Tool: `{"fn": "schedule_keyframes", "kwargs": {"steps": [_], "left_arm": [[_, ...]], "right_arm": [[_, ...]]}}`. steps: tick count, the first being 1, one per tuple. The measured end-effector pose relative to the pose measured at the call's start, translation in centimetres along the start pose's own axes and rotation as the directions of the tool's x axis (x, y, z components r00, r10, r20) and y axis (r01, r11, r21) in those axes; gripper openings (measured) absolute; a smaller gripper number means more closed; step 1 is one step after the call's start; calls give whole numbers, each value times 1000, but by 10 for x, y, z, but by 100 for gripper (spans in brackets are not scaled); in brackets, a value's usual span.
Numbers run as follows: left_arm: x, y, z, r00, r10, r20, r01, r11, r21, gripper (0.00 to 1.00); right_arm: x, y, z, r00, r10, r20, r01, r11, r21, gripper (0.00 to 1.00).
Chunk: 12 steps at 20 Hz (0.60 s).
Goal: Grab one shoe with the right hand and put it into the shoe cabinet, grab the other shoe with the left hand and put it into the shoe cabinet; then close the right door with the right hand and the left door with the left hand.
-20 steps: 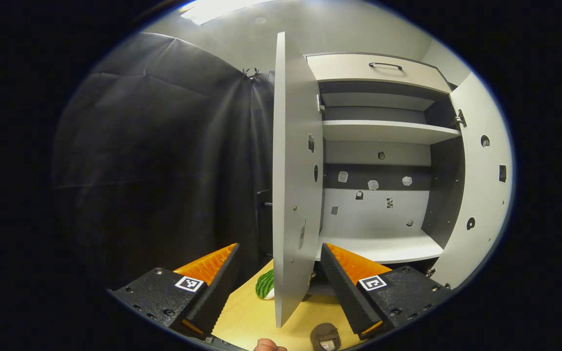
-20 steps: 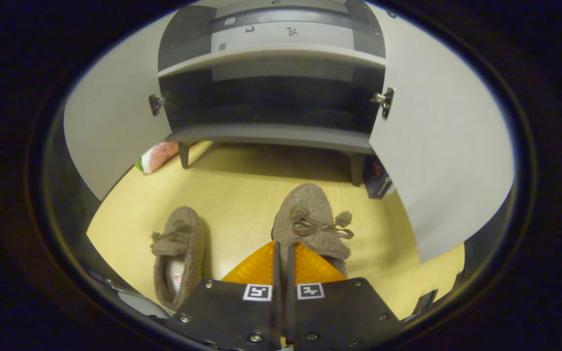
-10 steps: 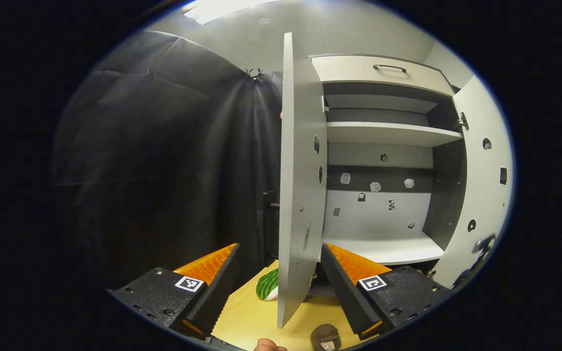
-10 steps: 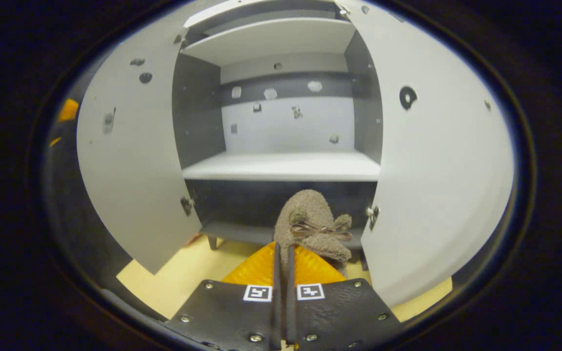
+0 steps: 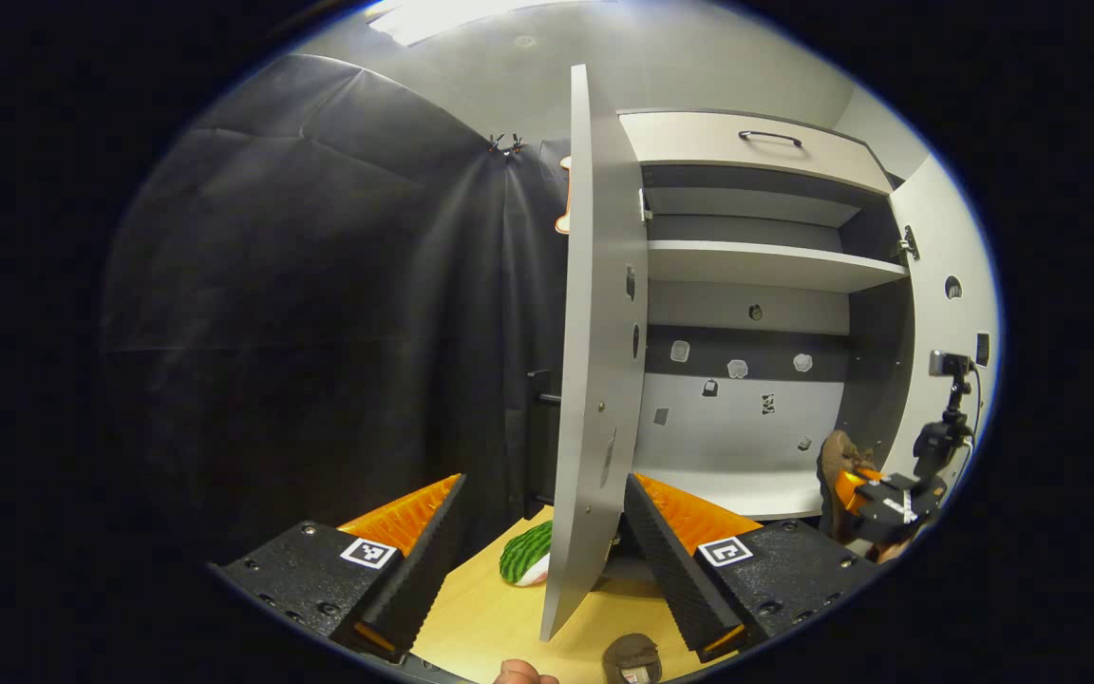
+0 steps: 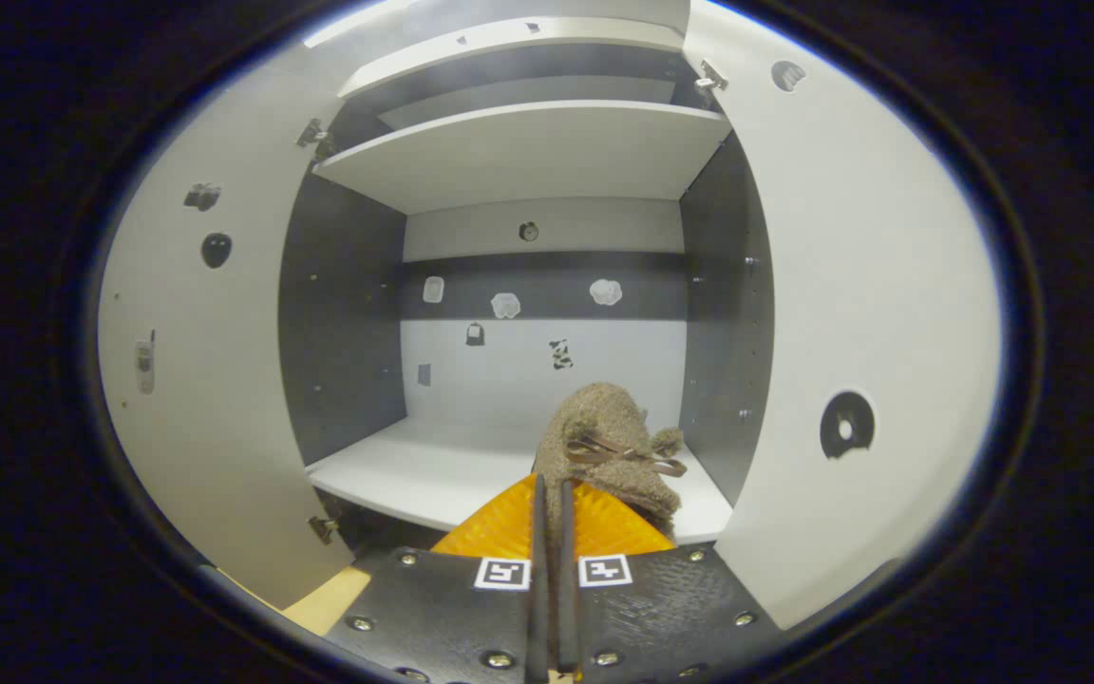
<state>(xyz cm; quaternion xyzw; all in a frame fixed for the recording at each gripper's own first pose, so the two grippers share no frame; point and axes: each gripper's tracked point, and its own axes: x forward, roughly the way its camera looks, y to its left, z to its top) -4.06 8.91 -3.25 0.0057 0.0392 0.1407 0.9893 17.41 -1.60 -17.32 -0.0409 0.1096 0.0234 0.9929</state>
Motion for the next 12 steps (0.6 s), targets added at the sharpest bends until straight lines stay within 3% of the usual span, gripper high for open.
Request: {"fn": "schedule_keyframes", "kwargs": {"steps": [5,12], "left_arm": [[-1,0,-7,1000,15,-5,-15,1000,-11,100],[-1,10,-6,998,64,-1,-64,998,-10,99]], "right_arm": [[67,-9,27,997,-49,59,52,998,-38,4],[136,-7,-5,997,-70,-23,67,993,-100,4]]}}
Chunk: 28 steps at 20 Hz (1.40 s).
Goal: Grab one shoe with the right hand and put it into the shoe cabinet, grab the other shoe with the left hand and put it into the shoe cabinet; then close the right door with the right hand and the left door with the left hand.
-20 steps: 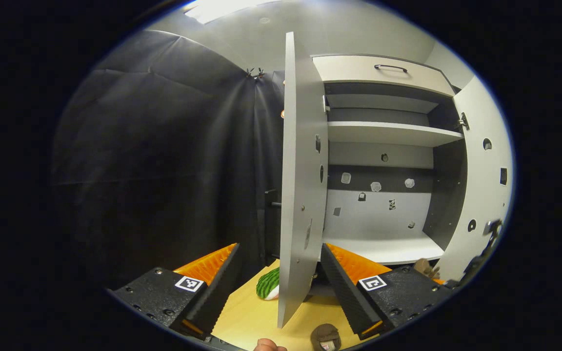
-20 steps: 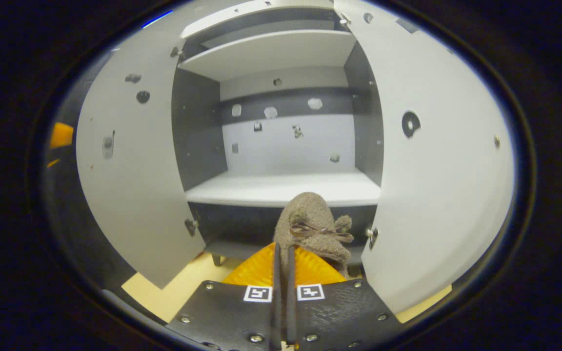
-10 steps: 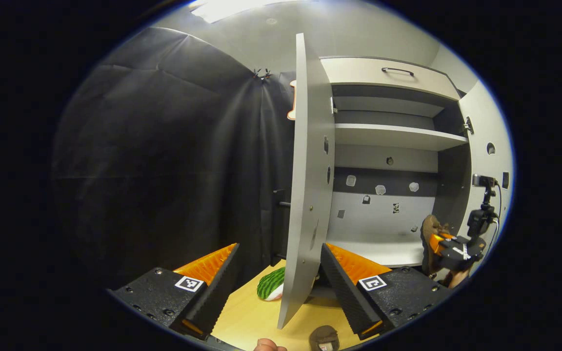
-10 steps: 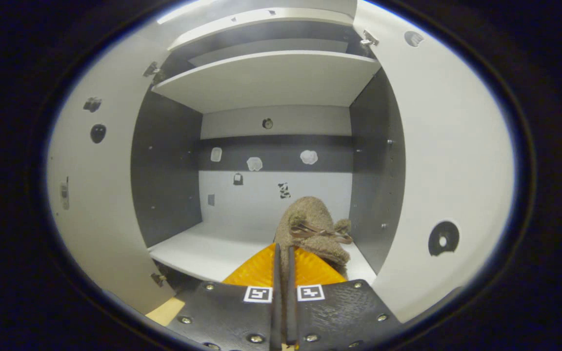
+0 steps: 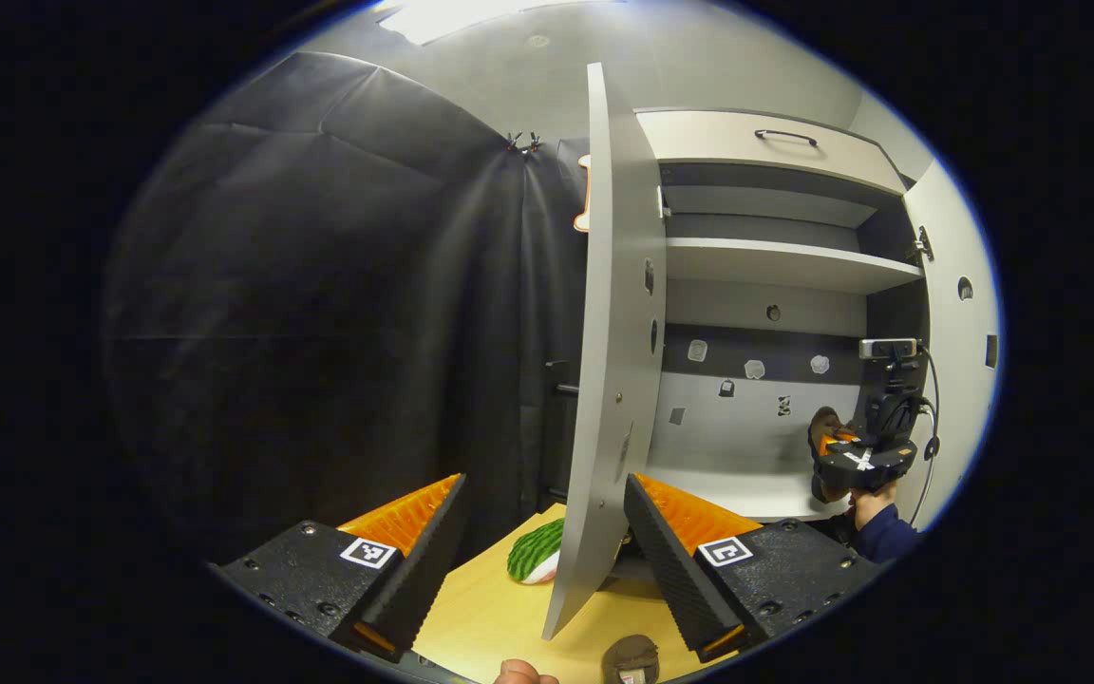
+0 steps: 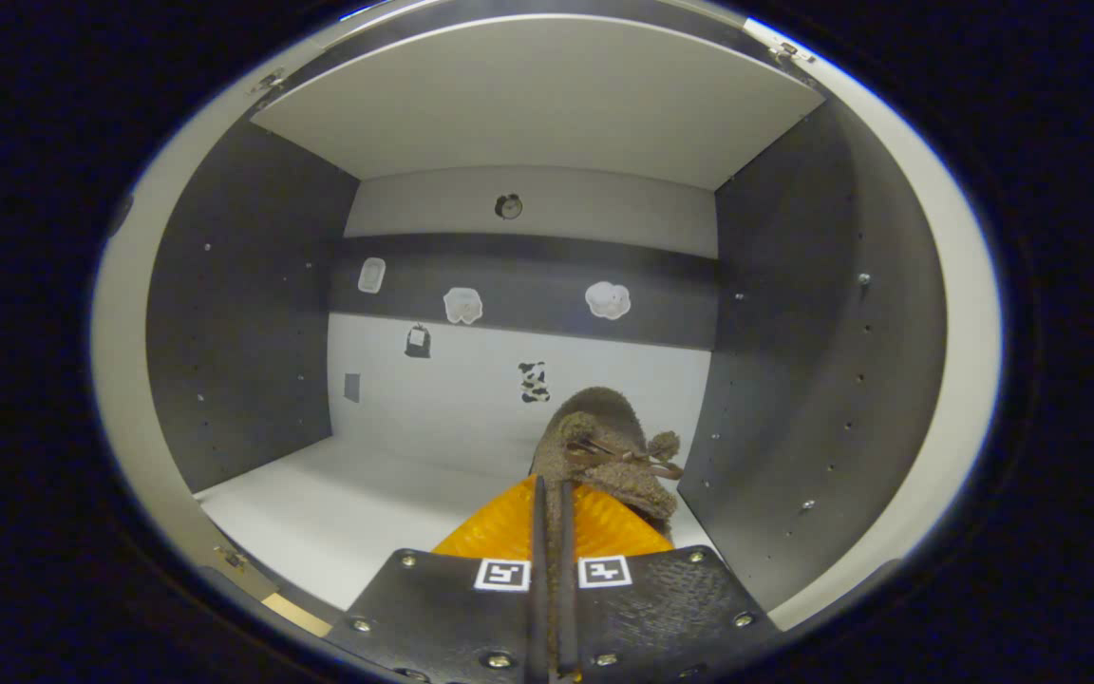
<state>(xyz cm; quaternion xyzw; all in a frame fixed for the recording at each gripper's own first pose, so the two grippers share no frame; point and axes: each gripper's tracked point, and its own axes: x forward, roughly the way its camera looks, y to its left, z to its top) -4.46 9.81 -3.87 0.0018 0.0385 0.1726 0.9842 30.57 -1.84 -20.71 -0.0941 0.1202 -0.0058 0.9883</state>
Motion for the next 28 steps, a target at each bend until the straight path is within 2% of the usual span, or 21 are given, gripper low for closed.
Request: {"fn": "schedule_keyframes", "kwargs": {"steps": [7,8,10,15,16,17,18,19,27,28], "left_arm": [[6,8,-5,999,34,-9,-34,999,-15,100],[6,7,-5,999,34,-10,-34,999,-15,99],[6,8,-5,999,36,-9,-36,999,-10,99],[3,5,-2,1000,19,-4,-19,1000,-6,99],[2,3,-2,1000,11,-3,-11,1000,-5,99],[0,1,-2,1000,1,-4,-1,1000,-5,99],[-2,-2,-2,1000,-13,-5,13,1000,-3,99],[-3,-5,-2,1000,-26,-5,26,1000,0,99],[-29,-43,-2,983,-182,-2,182,983,10,99],[-33,-48,-2,979,-203,-3,203,979,13,99]], "right_arm": [[34,14,-22,997,11,-82,-12,1000,-13,4],[33,17,-25,996,9,-91,-10,1000,-7,0],[39,19,-27,994,10,-106,-9,1000,11,10],[33,16,-28,991,11,-134,-8,1000,28,13],[29,16,-26,991,16,-135,-13,1000,24,21],[25,15,-23,992,17,-128,-15,1000,18,22],[22,14,-19,993,14,-117,-13,1000,10,34],[17,13,-13,994,13,-104,-13,1000,4,41],[-63,4,50,1000,21,22,-21,1000,8,42],[-77,1,62,999,21,44,-22,1000,14,45]]}}
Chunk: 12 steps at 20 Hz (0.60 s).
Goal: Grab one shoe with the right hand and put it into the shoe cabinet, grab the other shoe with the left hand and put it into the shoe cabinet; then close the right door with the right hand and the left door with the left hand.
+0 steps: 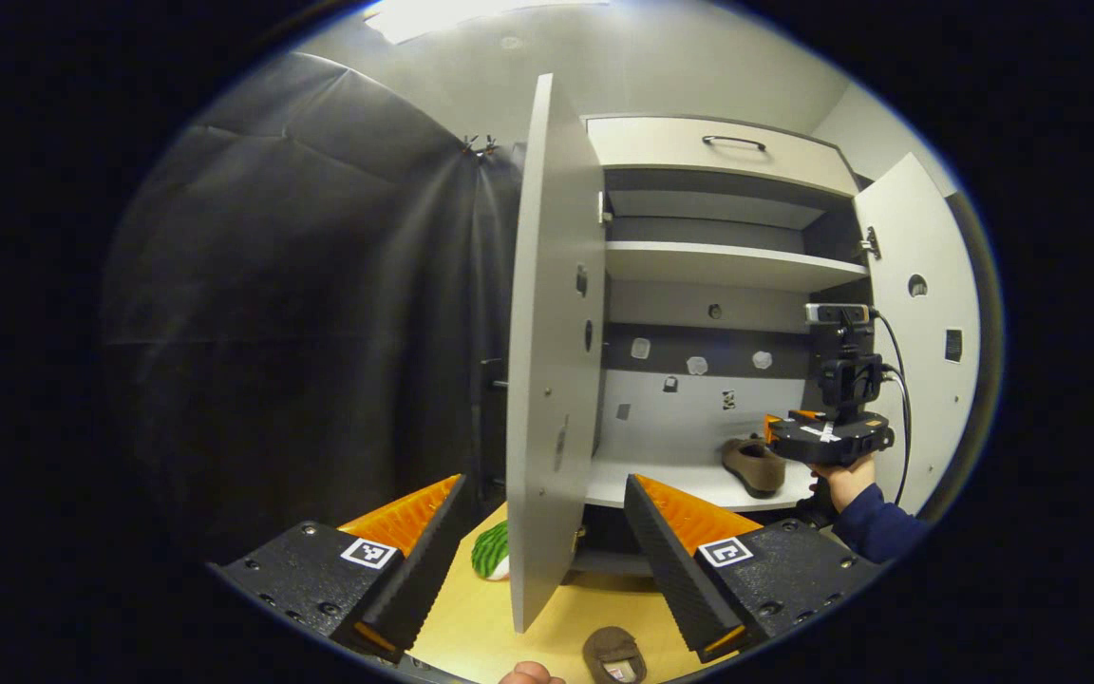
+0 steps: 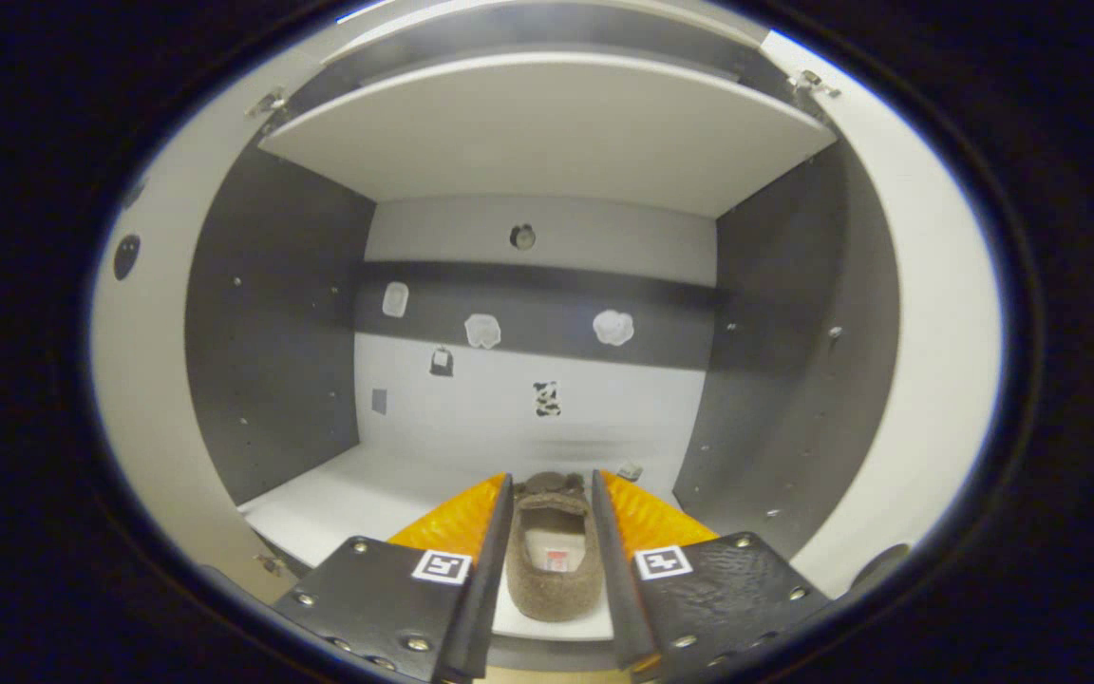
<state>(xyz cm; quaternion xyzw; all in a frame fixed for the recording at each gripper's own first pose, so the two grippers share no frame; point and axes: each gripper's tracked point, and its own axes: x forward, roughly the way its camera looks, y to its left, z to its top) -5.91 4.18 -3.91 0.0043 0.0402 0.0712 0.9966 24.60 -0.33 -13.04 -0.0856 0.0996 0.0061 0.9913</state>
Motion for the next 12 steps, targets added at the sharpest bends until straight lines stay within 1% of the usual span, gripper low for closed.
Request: {"fn": "schedule_keyframes", "kwargs": {"steps": [1,2,4,6,7,8,9,10,11,12], "left_arm": [[-2,-7,-1,1000,-24,-1,24,1000,3,99],[-3,-14,-2,999,-49,-3,49,999,2,99],[-3,-27,-7,995,-96,-17,95,995,-7,99],[-2,-38,-16,990,-137,-40,136,991,-16,99],[1,-43,-23,986,-158,-56,157,987,-23,99],[3,-48,-33,980,-179,-85,177,984,-31,99],[6,-52,-45,973,-197,-117,193,980,-41,99],[8,-56,-58,965,-212,-152,207,977,-52,100],[12,-59,-73,956,-225,-189,218,974,-58,99],[16,-62,-89,944,-239,-227,231,971,-63,100]], "right_arm": [[-14,-2,12,1000,1,23,-1,1000,7,48],[-29,-4,25,999,-1,47,0,1000,16,53],[-58,-10,50,996,-4,94,2,1000,27,49],[-89,-17,75,989,-13,146,9,1000,30,48],[-103,-22,89,984,-21,175,16,999,30,54],[-118,-25,103,979,-25,203,18,999,34,53],[-131,-28,115,973,-29,229,21,999,36,48],[-146,-31,125,969,-30,247,22,999,34,49],[-160,-32,133,964,-28,265,21,999,31,52],[-171,-32,140,960,-26,279,19,999,29,53]]}}
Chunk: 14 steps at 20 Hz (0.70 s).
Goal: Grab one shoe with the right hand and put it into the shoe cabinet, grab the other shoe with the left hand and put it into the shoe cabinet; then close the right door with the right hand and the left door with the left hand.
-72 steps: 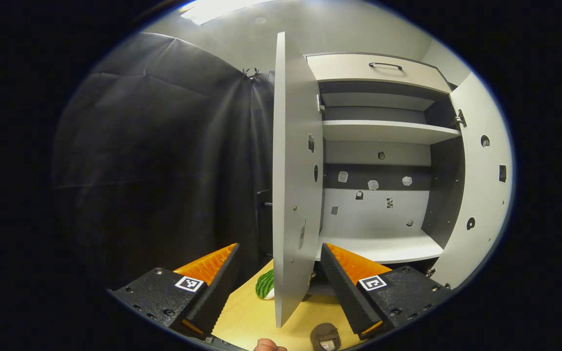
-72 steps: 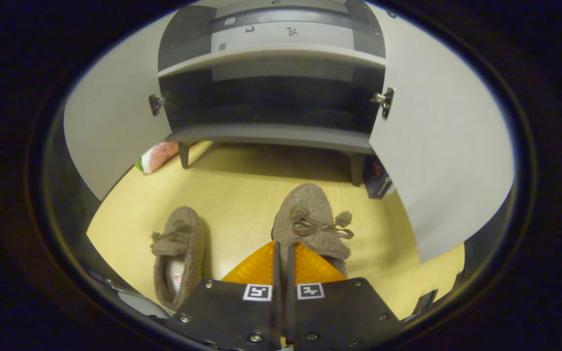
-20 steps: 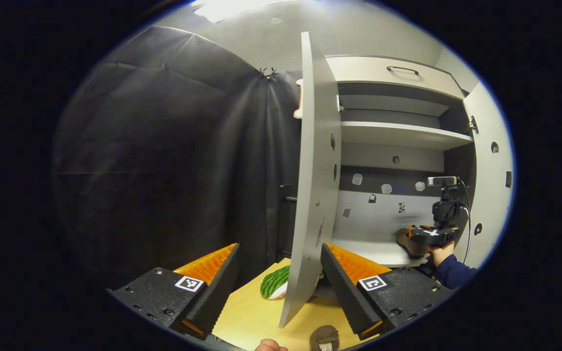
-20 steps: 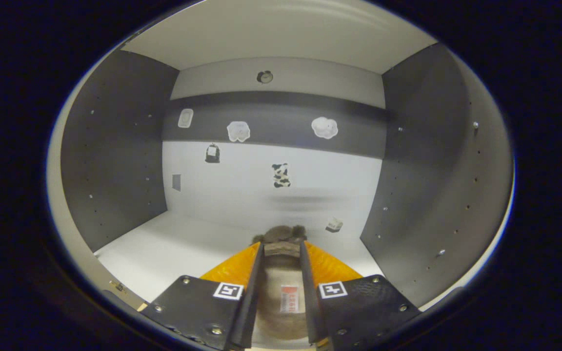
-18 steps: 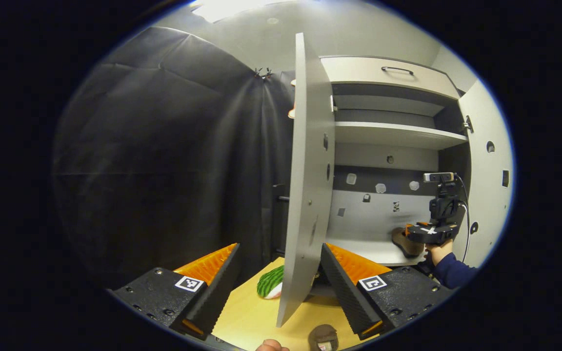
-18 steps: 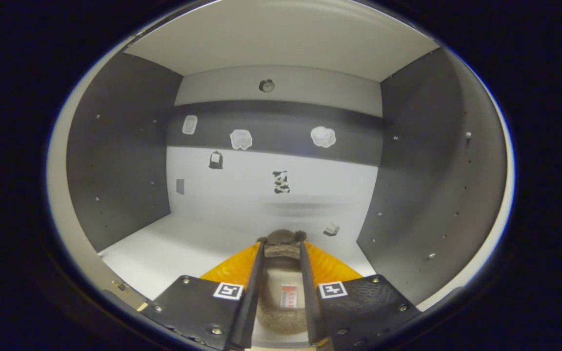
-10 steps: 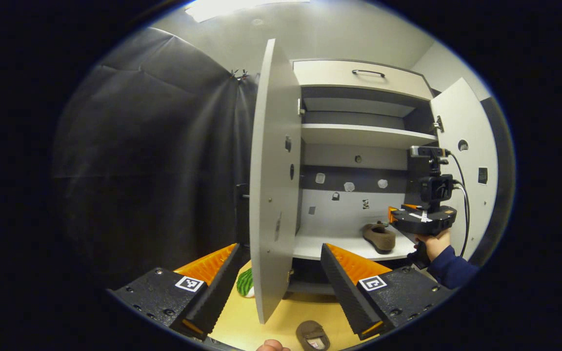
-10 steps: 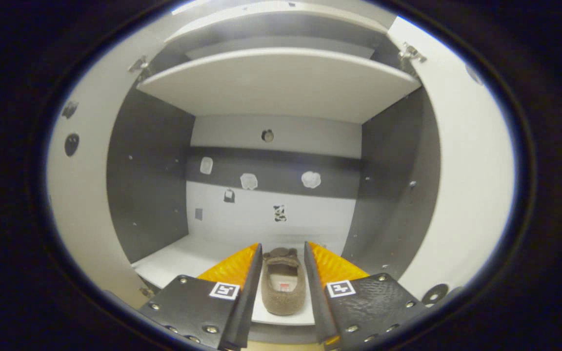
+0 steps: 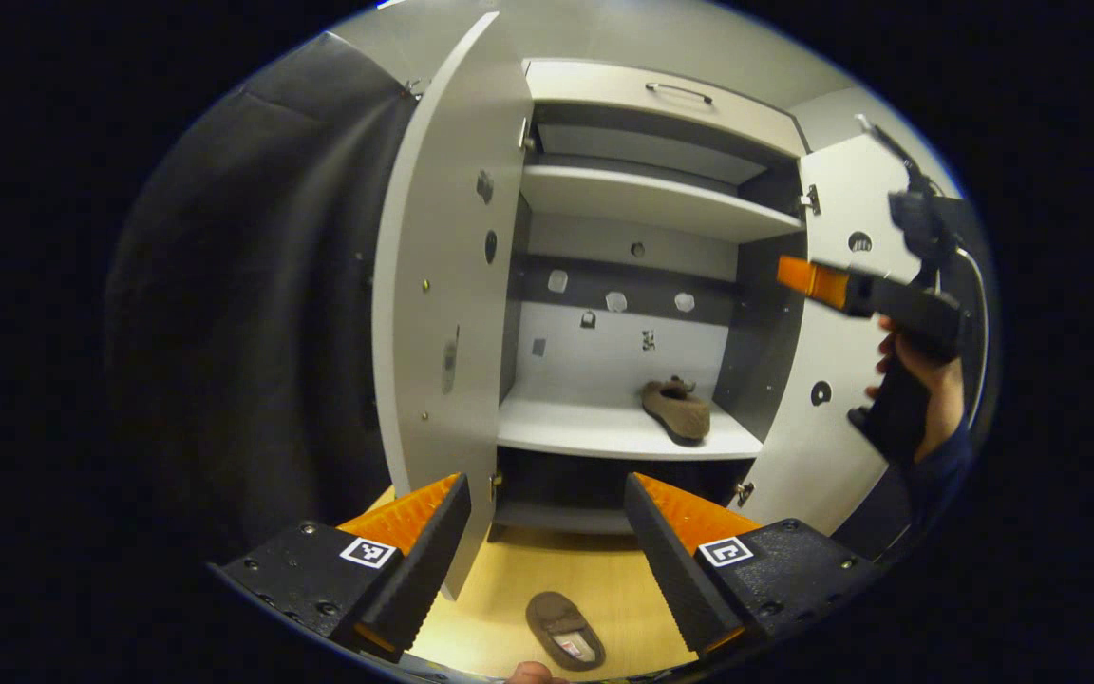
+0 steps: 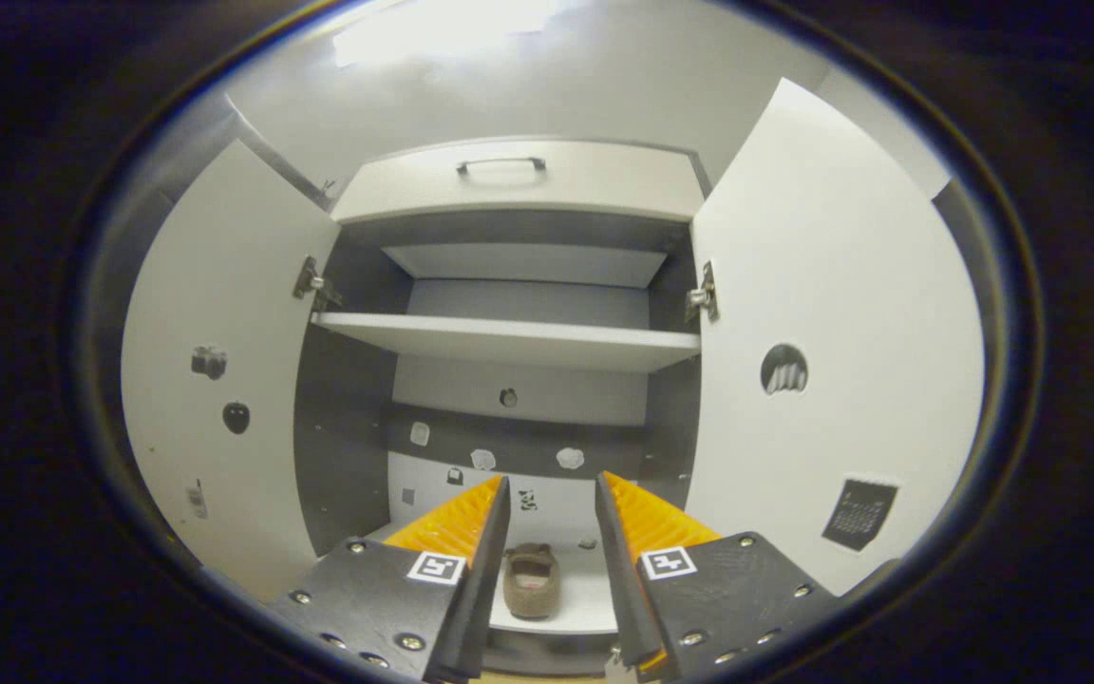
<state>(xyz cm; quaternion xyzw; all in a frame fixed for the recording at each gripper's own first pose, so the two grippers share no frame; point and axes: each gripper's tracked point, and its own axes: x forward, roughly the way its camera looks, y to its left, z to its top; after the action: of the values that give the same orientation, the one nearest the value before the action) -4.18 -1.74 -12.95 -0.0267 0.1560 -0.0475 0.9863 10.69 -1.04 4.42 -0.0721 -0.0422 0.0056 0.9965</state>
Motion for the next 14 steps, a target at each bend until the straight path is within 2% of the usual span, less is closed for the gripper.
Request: {"fn": "schedule_keyframes", "kwargs": {"steps": [2,3,7,8,9,10,11,14], "left_arm": [[13,-3,-36,994,-35,-105,35,999,-4,100],[19,-4,-56,986,-49,-158,47,999,-12,100],[45,-1,-147,925,-85,-370,82,996,-24,100],[49,-2,-167,902,-105,-419,94,995,-45,96],[47,-1,-187,876,-112,-470,93,994,-64,94],[46,1,-207,847,-120,-518,91,993,-81,94],[45,4,-222,813,-128,-568,92,992,-91,94],[39,11,-276,711,-149,-687,91,989,-120,93]], "right_arm": [[-17,1,18,1000,5,27,-6,1000,10,53],[-25,2,25,999,10,36,-10,1000,16,58],[-49,2,40,999,10,52,-10,1000,10,63],[-53,1,42,999,5,52,-6,1000,11,59],[-56,-1,42,999,-1,50,0,1000,11,59],[-60,-3,42,999,-5,46,5,1000,11,70],[-63,-7,42,999,-15,42,14,1000,8,73],[-71,-22,43,998,-54,36,55,998,-15,72]]}}
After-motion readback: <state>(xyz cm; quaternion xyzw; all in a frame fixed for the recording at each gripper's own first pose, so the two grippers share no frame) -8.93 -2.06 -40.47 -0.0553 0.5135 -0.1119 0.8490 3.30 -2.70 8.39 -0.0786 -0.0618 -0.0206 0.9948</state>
